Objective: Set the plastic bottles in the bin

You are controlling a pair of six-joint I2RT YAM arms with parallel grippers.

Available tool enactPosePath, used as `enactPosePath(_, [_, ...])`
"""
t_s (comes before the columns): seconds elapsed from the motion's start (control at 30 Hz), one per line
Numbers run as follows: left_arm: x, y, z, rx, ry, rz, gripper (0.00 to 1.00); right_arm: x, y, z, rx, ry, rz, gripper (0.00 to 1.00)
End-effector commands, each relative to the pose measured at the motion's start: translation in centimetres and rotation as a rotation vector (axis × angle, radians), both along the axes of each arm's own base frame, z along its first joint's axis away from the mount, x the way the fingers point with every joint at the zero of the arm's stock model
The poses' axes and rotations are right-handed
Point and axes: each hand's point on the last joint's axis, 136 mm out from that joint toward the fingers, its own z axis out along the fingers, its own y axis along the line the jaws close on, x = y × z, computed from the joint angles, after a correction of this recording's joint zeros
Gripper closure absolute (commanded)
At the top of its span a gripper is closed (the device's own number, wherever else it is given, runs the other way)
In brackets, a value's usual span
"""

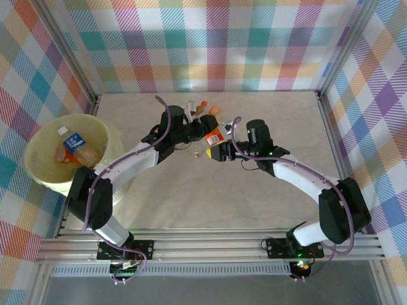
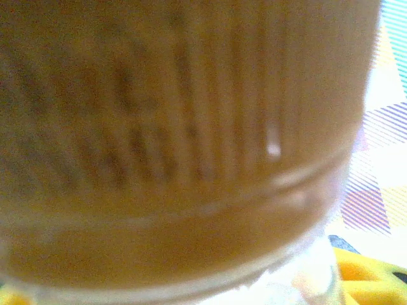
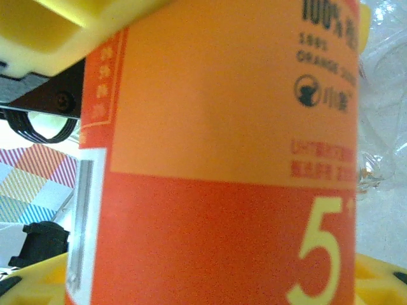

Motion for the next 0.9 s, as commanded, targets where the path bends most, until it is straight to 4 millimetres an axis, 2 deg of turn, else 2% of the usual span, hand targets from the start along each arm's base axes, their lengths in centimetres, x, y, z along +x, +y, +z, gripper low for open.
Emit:
enactPosePath(0.0, [-1.5,-0.4,1.6,-0.004,-0.067,-0.048,0.49,-0.1,0.9,2.5,0.067,-0.033,0.04,0.48])
enactPosePath(0.2, [-1.3,1.4,1.8,0.073,-0.091,0.027,0.5,0.0,0.1,2.4,-0.048,-0.1,0.036,0.3])
enactPosePath(0.4, [-1.4,4.4,2.3,0.181,-0.129,0.137,0.5,0.2,-1.4,2.9,-0.148,-0.187,0.0,0.13])
enactPosePath(0.43, [-1.5,5.0,2.5,0.198,-0.137,0.161,0.5,0.2,-1.8,3.0,-0.167,-0.204,-0.013,0.01])
enactPosePath(0.57, [-1.9,7.1,3.5,0.269,-0.167,0.228,0.5,0.6,-3.1,3.3,-0.215,-0.249,-0.077,0.0])
enactPosePath(0.67, [-2.2,8.7,4.3,0.334,-0.184,0.268,0.5,1.7,-4.4,3.2,-0.256,-0.261,-0.184,0.0])
enactPosePath(0.77, [-2.9,10.8,4.8,0.426,-0.174,0.318,0.5,3.0,-5.8,2.6,-0.306,-0.249,-0.29,0.0])
enactPosePath(0.87, [-3.7,13.2,6.2,0.493,-0.166,0.39,0.51,4.0,-7.0,2.1,-0.334,-0.236,-0.382,0.0])
